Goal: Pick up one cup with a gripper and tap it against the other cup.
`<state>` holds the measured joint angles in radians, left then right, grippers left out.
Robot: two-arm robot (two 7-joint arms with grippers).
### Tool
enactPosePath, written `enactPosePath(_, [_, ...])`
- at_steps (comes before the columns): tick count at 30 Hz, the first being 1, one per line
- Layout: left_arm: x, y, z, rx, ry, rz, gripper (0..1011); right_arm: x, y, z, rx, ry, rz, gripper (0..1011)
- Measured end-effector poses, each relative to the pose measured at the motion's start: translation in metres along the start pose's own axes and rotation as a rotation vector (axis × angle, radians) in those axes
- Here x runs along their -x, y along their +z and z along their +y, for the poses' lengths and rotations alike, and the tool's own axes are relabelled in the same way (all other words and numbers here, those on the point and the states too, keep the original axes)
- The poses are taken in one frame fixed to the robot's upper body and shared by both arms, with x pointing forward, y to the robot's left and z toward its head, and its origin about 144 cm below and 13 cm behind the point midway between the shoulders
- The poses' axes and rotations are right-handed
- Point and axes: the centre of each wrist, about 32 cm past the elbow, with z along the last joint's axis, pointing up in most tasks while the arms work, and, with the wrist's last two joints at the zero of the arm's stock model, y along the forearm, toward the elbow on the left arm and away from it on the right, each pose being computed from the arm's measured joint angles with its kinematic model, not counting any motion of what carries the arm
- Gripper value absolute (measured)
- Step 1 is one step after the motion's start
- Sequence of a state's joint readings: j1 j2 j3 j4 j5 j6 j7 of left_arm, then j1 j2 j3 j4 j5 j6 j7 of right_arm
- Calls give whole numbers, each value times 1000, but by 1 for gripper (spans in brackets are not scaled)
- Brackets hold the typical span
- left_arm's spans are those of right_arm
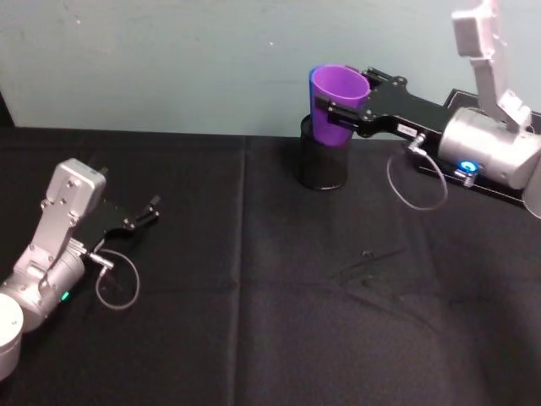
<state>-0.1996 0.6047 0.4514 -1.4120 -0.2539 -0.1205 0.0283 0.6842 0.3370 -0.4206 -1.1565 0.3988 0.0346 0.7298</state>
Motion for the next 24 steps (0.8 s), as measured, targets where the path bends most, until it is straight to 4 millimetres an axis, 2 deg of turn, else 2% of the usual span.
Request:
enactPosePath(6, [0, 0, 0, 0, 0, 0, 1005, 15, 4, -25, 2, 26, -10, 735])
enactPosePath(13, [0, 0, 0, 0, 0, 0, 1005, 28, 3, -44, 8, 45, -17, 735])
enactPosePath(24, [0, 0, 0, 0, 0, 0, 1004, 45, -11, -62, 32, 43, 28, 735])
